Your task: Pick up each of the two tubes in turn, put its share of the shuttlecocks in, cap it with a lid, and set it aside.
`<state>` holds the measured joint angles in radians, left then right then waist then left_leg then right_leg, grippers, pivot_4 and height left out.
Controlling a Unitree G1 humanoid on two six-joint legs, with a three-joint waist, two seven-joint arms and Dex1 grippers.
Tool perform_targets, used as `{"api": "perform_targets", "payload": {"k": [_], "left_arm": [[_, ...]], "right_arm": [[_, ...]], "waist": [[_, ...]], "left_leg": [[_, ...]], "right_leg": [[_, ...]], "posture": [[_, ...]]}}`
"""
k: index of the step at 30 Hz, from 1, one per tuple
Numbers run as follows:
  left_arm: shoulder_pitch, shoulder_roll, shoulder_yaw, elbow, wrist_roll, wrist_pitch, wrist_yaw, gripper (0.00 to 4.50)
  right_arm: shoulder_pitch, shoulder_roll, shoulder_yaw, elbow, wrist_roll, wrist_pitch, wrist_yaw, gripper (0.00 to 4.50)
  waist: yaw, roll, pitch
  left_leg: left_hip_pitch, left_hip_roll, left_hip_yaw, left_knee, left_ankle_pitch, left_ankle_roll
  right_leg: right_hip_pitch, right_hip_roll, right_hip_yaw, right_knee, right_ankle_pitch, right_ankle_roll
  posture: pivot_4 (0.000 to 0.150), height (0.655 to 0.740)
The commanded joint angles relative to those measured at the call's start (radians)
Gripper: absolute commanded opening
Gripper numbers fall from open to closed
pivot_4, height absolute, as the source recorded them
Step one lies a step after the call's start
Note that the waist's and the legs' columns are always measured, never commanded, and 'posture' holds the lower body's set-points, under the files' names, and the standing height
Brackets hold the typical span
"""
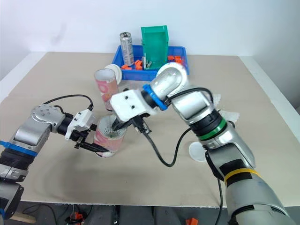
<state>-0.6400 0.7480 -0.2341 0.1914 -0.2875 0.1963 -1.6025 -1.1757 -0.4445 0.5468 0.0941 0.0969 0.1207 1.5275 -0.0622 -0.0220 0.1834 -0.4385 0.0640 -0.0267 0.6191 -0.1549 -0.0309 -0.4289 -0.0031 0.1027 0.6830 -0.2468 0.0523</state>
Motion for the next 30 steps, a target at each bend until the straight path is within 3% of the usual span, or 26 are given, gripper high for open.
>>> {"api": "perform_targets", "payload": {"k": [1, 8, 14, 22, 30], "left_arm": [[-0.007, 0.002, 0.004, -0.003, 0.005, 0.007, -0.003, 2.58], [-0.011, -0.001, 0.024, -0.015, -0.024, 0.037, 0.003, 2.58], [-0.009, -0.006, 0.033, -0.023, -0.028, 0.049, 0.011, 2.58], [0.005, -0.003, 0.043, -0.033, -0.033, 0.051, 0.018, 2.58], [0.008, -0.003, 0.045, -0.036, -0.040, 0.049, 0.030, 2.58]], "right_arm": [[-0.052, 0.048, 0.031, 0.058, -0.061, -0.060, 0.006, 0.05], [-0.066, 0.112, 0.149, 0.164, -0.223, -0.223, -0.001, 0.05], [-0.065, 0.157, 0.156, 0.177, -0.250, -0.263, 0.010, 0.05], [-0.154, 0.135, -0.033, 0.168, -0.044, -0.116, 0.086, 0.05], [-0.186, -0.076, -0.074, 0.115, 0.154, -0.043, 0.087, 0.05]], "waist": [[0.000, 0.000, 0.000], [0.000, -0.001, 0.000], [-0.001, -0.001, -0.001], [-0.003, -0.001, -0.001], [0.013, 0.000, 0.000]], "left_leg": [[0.000, 0.000, 0.000, 0.000, 0.000, 0.000], [0.001, 0.000, -0.001, 0.000, 0.000, 0.000], [0.005, 0.000, -0.001, 0.000, 0.000, 0.000], [0.004, 0.000, -0.001, 0.000, 0.000, 0.000], [0.000, 0.000, -0.003, -0.001, -0.001, -0.002]], "right_leg": [[0.000, 0.000, 0.000, 0.000, 0.001, 0.002], [0.001, 0.000, -0.001, 0.000, 0.002, 0.003], [0.005, 0.001, -0.001, 0.000, 0.000, -0.002], [0.004, 0.001, -0.001, 0.000, 0.001, -0.003], [0.002, 0.000, -0.002, 0.000, -0.001, 0.002]], "posture": [[0.150, 0.7362], [0.150, 0.7362], [0.150, 0.7362], [0.150, 0.7362], [0.150, 0.7362]]}}
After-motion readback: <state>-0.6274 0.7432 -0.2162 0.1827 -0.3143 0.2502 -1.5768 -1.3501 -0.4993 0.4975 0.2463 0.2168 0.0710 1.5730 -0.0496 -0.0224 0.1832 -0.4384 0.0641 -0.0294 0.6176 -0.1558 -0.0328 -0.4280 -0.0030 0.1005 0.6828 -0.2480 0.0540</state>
